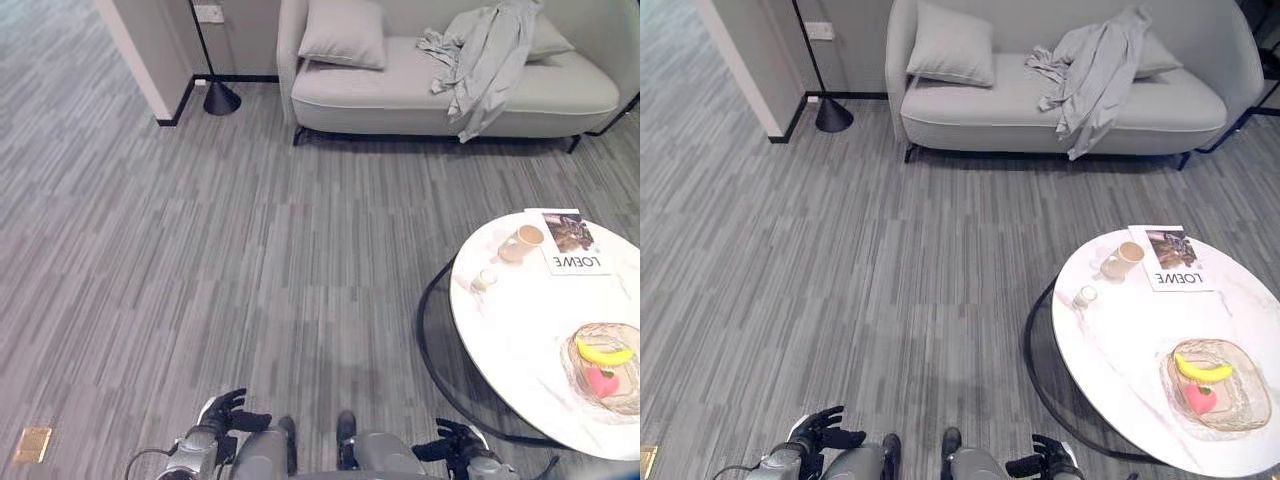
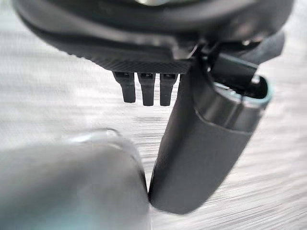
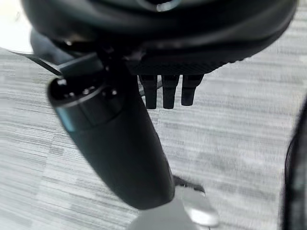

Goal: Hang the clothes on the sofa on the clothes rack.

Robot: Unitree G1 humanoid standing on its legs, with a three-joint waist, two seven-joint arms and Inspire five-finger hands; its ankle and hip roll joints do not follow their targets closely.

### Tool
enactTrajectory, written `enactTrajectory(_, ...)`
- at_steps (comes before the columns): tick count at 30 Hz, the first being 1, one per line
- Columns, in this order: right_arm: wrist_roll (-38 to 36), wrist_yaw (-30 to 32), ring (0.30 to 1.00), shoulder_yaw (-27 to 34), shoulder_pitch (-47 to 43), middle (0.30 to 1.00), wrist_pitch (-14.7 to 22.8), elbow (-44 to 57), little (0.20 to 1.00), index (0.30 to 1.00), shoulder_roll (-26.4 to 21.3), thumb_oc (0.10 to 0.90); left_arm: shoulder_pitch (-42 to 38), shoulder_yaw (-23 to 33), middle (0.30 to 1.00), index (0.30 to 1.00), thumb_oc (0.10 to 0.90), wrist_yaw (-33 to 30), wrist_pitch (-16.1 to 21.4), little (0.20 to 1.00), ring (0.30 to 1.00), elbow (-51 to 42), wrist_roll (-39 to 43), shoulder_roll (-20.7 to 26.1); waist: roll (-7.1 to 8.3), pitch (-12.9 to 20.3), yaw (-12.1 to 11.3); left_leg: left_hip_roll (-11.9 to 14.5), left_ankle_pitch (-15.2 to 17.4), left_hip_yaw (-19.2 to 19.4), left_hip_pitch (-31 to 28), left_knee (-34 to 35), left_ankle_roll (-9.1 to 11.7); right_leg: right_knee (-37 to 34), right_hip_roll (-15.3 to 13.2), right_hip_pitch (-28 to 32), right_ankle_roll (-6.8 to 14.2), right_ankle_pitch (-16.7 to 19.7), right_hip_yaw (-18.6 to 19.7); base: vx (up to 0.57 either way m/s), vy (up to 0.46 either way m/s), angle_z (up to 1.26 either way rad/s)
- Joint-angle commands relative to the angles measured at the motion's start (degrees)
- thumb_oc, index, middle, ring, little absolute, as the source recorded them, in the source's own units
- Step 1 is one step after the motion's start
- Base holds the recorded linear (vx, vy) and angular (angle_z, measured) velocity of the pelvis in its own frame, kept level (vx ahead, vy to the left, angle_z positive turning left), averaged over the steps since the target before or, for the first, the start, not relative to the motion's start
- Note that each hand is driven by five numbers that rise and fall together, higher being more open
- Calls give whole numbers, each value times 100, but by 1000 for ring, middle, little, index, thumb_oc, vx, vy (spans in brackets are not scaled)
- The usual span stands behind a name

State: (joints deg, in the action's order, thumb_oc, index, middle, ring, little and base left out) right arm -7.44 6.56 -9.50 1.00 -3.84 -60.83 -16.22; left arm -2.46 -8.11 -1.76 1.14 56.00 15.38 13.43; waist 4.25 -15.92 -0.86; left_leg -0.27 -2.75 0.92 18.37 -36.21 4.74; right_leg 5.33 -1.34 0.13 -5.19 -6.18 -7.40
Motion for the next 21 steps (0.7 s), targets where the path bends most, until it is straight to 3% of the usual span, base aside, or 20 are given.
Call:
enactTrajectory(1,-101,14,900,-25,167,900,125,366,900,900,-381,800,248,-142,900,900,800,-78,-33,900,900,-51,-105,72,80,150,-57,187,326,230,-119,2049,-271,-990,-164,1044,590,4,64,388,108,-14)
enactTrajectory(2,-101,14,900,-25,167,900,125,365,900,900,-382,800,247,-141,900,900,800,-78,-33,900,900,-51,-105,71,85,160,-51,179,297,228,-123,2088,-270,-987,-169,1031,590,7,59,548,155,-21)
enactTrajectory(3,-101,43,900,-36,48,900,127,253,900,900,-404,800,212,-163,900,900,800,-60,-37,900,900,90,-227,80,57,186,-155,342,-59,245,48,3310,-114,-1030,-173,1312,651,-164,14,442,121,-8)
enactTrajectory(5,-116,46,900,-38,-58,900,137,139,900,900,-409,800,189,-167,900,900,800,-43,-55,900,900,326,-366,90,12,291,-207,467,-315,445,76,3920,-36,-1025,-177,1505,733,-275,90,466,142,1)
enactTrajectory(9,-82,-38,900,12,-66,900,152,50,900,900,-340,800,240,-51,900,900,800,-6,-57,900,900,596,-375,65,-11,536,-357,326,-691,417,-233,3876,-123,-642,-417,1729,925,-263,314,578,239,-64)
enactTrajectory(10,-18,-93,900,14,-12,900,158,41,900,900,-297,800,273,-26,900,900,800,-2,-53,900,900,639,-419,75,39,611,-343,176,-696,458,-462,3920,-212,-69,-594,1605,1021,28,303,530,268,-94)
enactTrajectory(11,117,-154,900,-37,20,900,148,70,900,900,-298,800,314,19,900,900,800,25,-75,900,900,535,-357,111,56,608,-362,-45,-530,527,-906,3994,-402,1298,-909,1085,1126,855,278,681,389,-84)
enactTrajectory(12,160,-174,900,-57,4,900,119,119,900,900,-307,800,312,56,900,900,800,21,-82,900,900,475,-315,131,36,534,-352,-155,-402,575,-1174,4033,-547,2108,-1162,690,1119,1495,228,591,403,-98)
enactTrajectory(13,170,-153,900,-68,-13,900,125,205,900,900,-310,800,282,46,900,900,800,-7,-82,900,900,446,-315,174,-11,491,-310,-222,-267,589,-1405,4102,-652,2624,-1312,361,1054,1762,153,404,320,-78)
enactTrajectory(14,244,-147,900,-74,-36,900,105,231,900,900,-299,800,268,58,900,900,800,-13,-92,900,900,443,-305,195,-74,423,-258,-238,-105,593,-1641,4121,-723,3079,-1449,-4,1032,1769,116,397,271,-48)
enactTrajectory(15,274,-138,900,-90,-48,900,91,249,900,900,-294,800,247,62,900,900,800,-15,-80,900,900,427,-301,197,-151,368,-212,-217,49,620,-1833,4121,-755,3250,-1537,-371,955,1527,3,428,195,7)
enactTrajectory(16,248,-154,900,-100,-59,900,111,325,900,900,-293,800,205,59,900,900,800,-23,-46,900,900,419,-273,188,-216,333,-147,-177,203,619,-2001,4121,-739,2908,-1503,-639,902,1261,-204,310,102,25)
enactTrajectory(18,232,-159,900,-107,-66,900,113,405,900,900,-314,800,171,48,900,900,800,-21,-32,900,900,402,-269,187,-269,273,-50,-159,287,579,-2164,4121,-722,2518,-1425,-713,897,1124,-358,308,14,37)
enactTrajectory(19,230,-164,900,-121,-103,900,116,500,900,900,-329,800,148,31,900,900,800,-20,-5,900,900,425,-294,197,-294,225,52,-172,415,565,-2321,4121,-704,1968,-1220,-941,923,1047,-389,502,-43,57)
enactTrajectory(20,213,-141,900,-122,-141,900,123,568,900,900,-354,800,134,34,900,900,800,-2,8,900,900,436,-324,197,-288,178,153,-205,581,511,-2534,4121,-660,1173,-974,-1026,986,1080,-419,703,-128,36)
enactTrajectory(21,205,-136,900,-123,-151,900,116,667,900,900,-382,800,118,91,900,900,800,14,24,900,900,509,-424,214,-194,172,317,-307,865,351,-2816,4121,-575,-156,-592,-1128,1170,1238,-237,753,-152,16)
